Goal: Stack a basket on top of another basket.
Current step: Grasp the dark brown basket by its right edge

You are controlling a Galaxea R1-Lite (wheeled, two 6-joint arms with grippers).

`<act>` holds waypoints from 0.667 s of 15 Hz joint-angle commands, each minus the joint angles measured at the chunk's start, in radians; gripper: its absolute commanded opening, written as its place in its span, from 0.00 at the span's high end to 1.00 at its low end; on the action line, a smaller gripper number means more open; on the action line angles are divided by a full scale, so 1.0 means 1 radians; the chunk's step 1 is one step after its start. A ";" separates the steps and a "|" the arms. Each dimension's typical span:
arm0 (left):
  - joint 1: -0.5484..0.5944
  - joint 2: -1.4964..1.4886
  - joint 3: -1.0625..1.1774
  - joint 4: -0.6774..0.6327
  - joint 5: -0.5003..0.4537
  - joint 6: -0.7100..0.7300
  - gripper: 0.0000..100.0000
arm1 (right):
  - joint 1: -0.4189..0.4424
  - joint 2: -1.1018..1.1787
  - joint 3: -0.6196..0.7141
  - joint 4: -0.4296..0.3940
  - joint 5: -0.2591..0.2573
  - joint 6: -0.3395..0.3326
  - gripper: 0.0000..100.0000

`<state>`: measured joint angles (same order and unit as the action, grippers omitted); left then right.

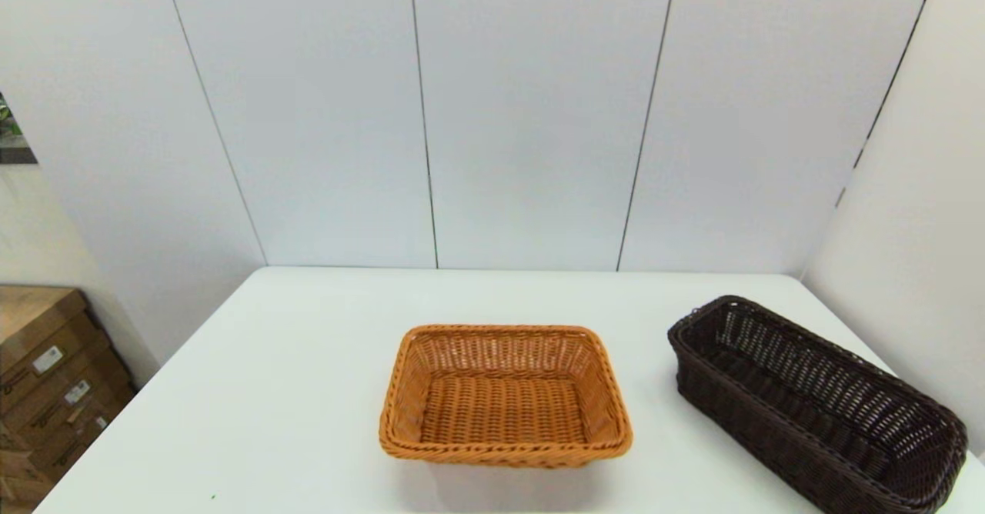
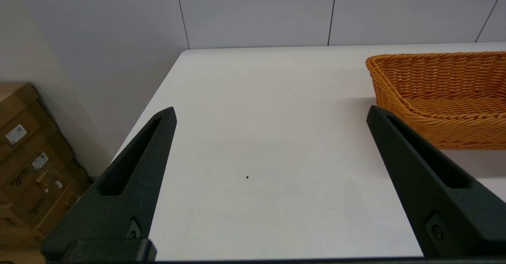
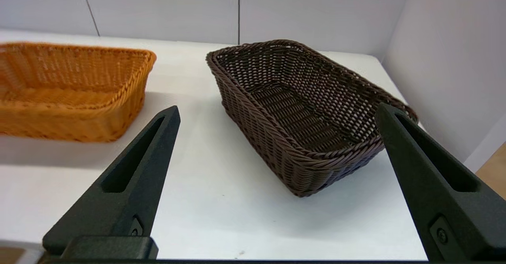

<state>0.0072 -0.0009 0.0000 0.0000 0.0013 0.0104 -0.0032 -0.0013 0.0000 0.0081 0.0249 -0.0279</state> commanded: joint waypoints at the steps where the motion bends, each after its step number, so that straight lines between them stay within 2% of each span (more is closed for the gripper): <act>1: 0.000 -0.001 0.002 0.000 0.000 0.000 0.00 | 0.000 0.000 0.000 -0.002 -0.026 0.034 0.00; 10: 0.000 -0.001 0.002 0.000 0.000 0.000 0.00 | 0.000 0.000 -0.008 -0.007 -0.019 -0.003 0.00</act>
<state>0.0072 -0.0009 0.0000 0.0000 0.0013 0.0109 -0.0032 -0.0013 -0.0004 0.0000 0.0057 -0.0311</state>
